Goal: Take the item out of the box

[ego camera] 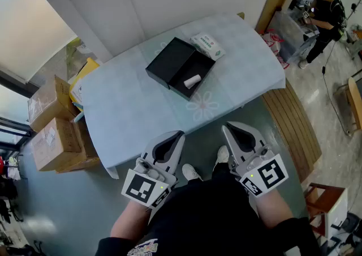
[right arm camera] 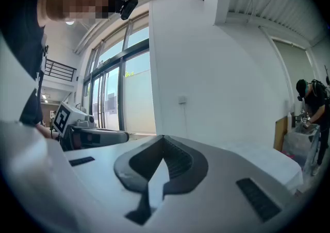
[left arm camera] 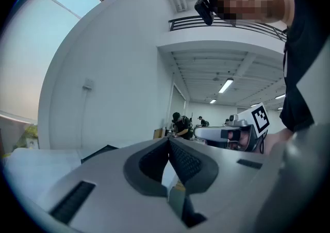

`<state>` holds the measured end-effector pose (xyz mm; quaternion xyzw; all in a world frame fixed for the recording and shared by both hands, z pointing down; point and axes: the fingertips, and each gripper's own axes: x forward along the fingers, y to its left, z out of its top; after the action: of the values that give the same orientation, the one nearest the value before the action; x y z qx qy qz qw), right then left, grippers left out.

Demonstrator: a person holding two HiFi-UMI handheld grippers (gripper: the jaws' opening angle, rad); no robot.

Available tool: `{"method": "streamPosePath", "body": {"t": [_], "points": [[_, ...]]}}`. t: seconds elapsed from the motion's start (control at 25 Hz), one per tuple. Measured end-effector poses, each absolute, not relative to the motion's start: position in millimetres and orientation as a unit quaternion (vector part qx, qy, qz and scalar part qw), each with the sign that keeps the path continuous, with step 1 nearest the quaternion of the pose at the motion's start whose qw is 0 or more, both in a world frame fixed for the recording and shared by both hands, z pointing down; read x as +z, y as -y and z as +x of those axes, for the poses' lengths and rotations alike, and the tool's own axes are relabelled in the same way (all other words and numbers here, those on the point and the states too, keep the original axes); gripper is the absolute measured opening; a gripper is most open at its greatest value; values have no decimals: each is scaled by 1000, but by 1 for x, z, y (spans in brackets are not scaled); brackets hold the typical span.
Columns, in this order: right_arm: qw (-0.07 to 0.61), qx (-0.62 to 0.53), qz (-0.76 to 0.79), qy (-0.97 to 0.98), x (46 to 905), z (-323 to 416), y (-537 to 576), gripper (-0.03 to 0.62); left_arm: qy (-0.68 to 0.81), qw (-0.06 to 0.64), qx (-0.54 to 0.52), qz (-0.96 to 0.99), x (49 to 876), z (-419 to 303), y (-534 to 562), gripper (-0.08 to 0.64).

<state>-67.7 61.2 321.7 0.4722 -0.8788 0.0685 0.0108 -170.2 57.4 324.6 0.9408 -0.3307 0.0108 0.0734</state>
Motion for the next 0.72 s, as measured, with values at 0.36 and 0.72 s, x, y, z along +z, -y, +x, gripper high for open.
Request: {"method": "streamPosePath", "body": {"t": [0.36, 0.72], "points": [[2, 63, 466, 882, 318, -65, -62, 9, 330, 73, 9, 941, 325, -166, -57, 8], [11, 48, 460, 887, 308, -52, -49, 9, 339, 75, 10, 938, 323, -158, -52, 9]]}}
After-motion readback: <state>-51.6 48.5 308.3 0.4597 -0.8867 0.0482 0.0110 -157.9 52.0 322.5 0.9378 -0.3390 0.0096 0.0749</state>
